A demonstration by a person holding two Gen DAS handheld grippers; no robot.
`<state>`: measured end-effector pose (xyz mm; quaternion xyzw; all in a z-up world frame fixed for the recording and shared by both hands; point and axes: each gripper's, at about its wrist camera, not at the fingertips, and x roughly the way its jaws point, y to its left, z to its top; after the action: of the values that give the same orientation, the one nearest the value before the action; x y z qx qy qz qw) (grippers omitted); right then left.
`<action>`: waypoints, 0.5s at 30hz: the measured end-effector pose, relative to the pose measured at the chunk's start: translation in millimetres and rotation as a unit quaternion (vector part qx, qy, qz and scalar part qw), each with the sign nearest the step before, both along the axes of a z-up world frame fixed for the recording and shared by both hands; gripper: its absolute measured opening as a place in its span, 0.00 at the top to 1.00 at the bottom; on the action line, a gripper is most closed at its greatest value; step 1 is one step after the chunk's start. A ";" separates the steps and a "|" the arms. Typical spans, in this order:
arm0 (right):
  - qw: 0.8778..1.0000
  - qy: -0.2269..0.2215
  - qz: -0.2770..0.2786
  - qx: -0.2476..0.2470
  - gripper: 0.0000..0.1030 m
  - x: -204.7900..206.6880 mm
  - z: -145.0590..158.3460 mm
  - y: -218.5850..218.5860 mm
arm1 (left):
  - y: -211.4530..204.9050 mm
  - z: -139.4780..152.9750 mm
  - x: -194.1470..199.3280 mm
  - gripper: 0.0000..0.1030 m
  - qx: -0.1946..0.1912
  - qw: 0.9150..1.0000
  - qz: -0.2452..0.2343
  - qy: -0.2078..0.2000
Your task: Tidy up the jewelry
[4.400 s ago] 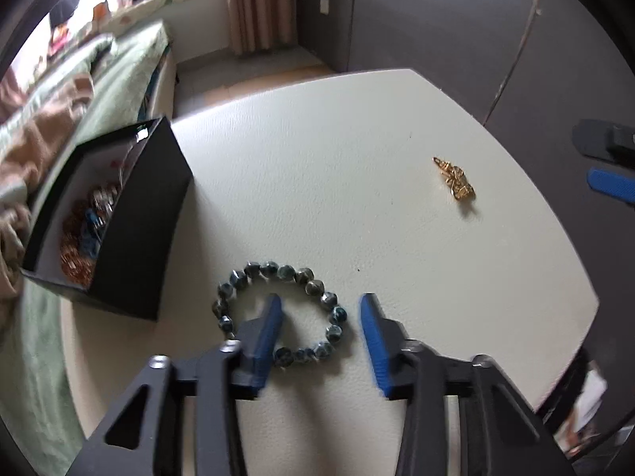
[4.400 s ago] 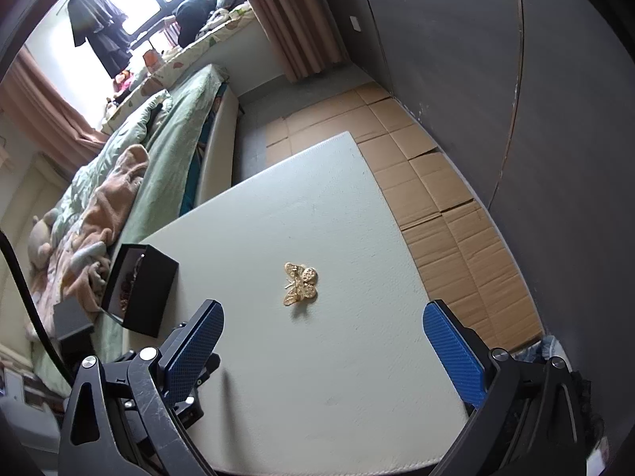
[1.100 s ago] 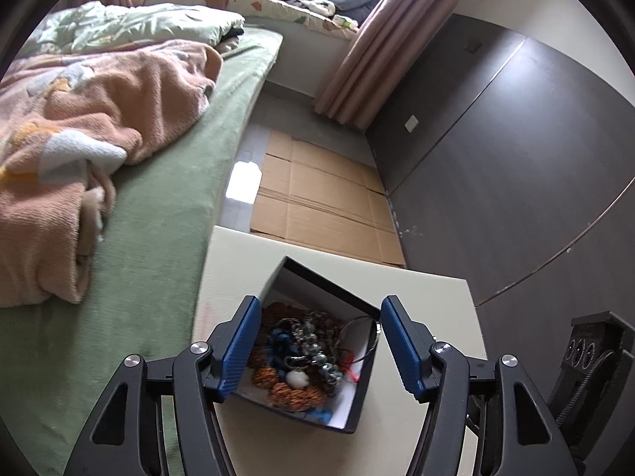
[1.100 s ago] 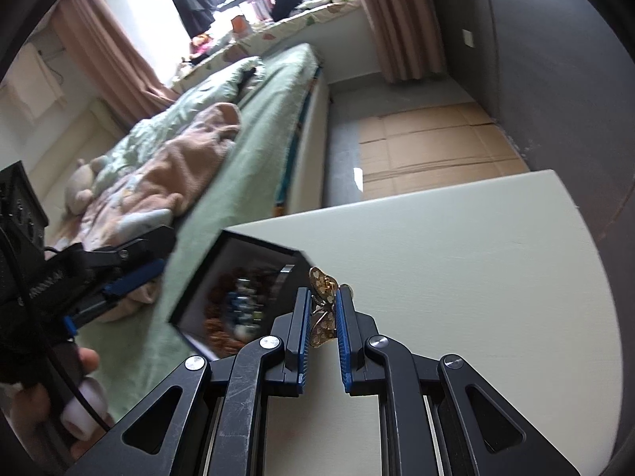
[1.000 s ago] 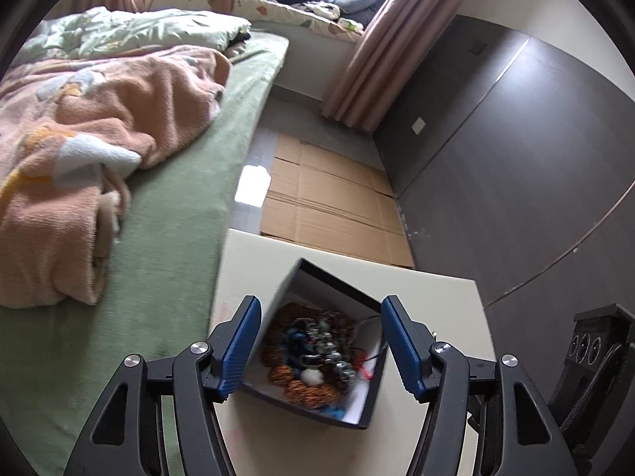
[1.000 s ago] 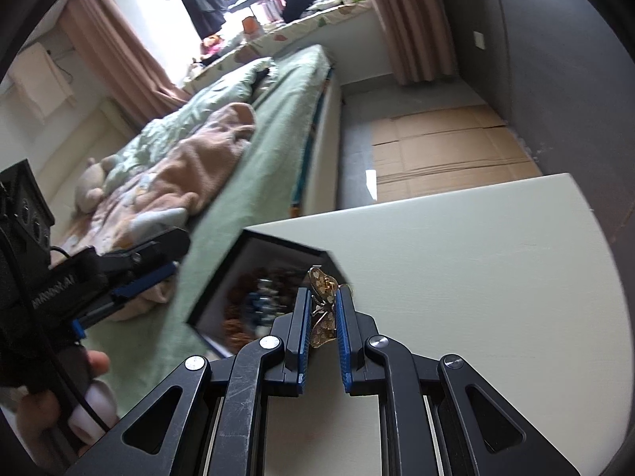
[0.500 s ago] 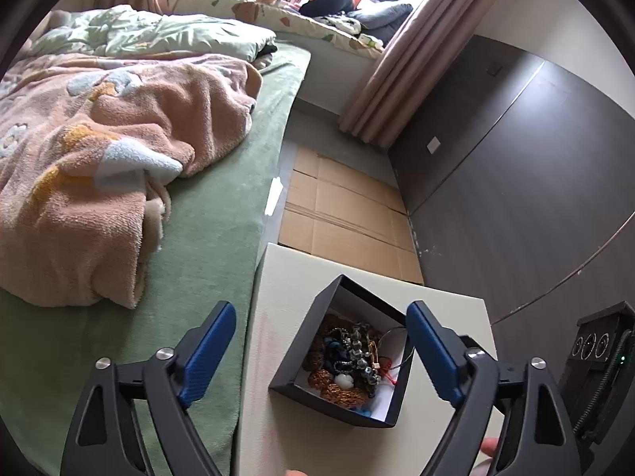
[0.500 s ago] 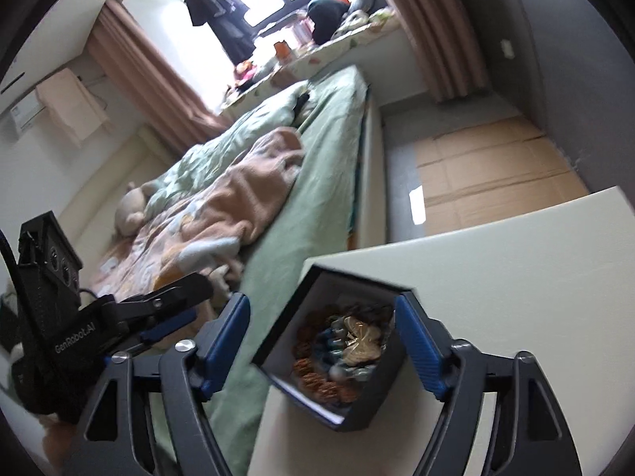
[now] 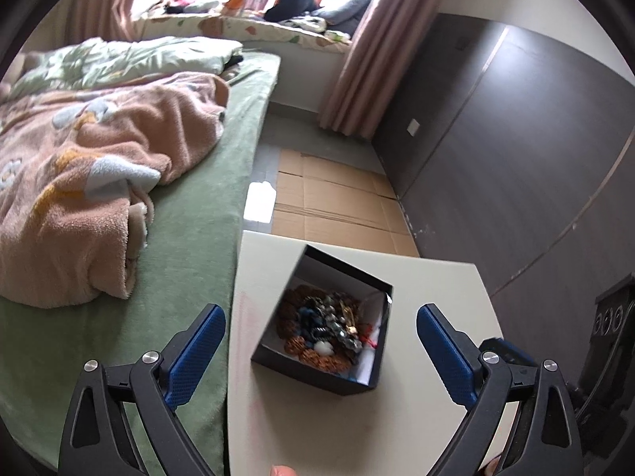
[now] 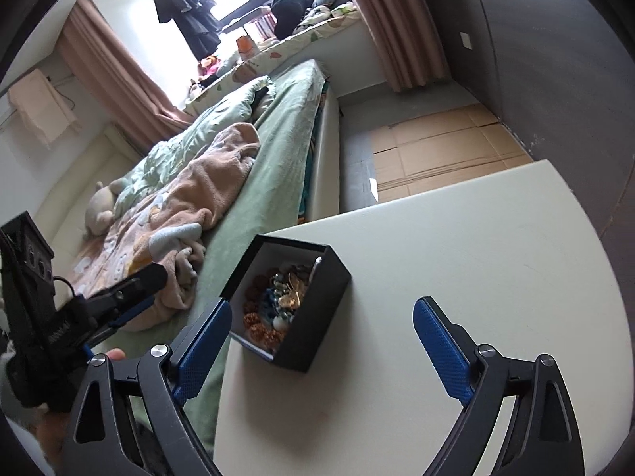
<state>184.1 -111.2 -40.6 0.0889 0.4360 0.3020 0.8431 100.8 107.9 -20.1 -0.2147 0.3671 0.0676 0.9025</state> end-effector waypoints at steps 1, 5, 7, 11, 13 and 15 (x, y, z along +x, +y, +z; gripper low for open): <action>1.000 0.000 -0.001 0.000 0.06 -1.2 0.9 -2.6 | -5.0 2.3 -2.9 0.05 0.007 1.000 -0.005 -0.004; 1.000 -0.011 -0.012 -0.016 0.00 -8.9 8.7 -15.6 | -23.6 11.9 -14.8 0.00 0.032 0.999 -0.017 -0.023; 1.000 -0.015 -0.012 -0.016 0.00 -13.5 12.6 -22.9 | -32.1 14.6 -18.7 0.00 0.043 0.998 -0.023 -0.027; 0.999 -0.025 -0.018 -0.027 0.00 -25.0 19.1 -38.3 | -48.6 20.5 -30.3 0.00 0.056 0.997 -0.035 -0.039; 0.999 -0.030 -0.022 -0.031 0.00 -30.6 21.0 -45.0 | -56.0 24.1 -36.0 0.00 0.063 0.996 -0.039 -0.044; 0.999 -0.026 -0.023 -0.026 0.00 -34.8 22.4 -53.2 | -59.7 25.6 -39.7 0.00 0.063 0.996 -0.040 -0.047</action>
<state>149.3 -164.4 -18.2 0.0694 0.4197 0.2735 0.8627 61.1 48.2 5.5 -0.1455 0.3278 0.0448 0.9324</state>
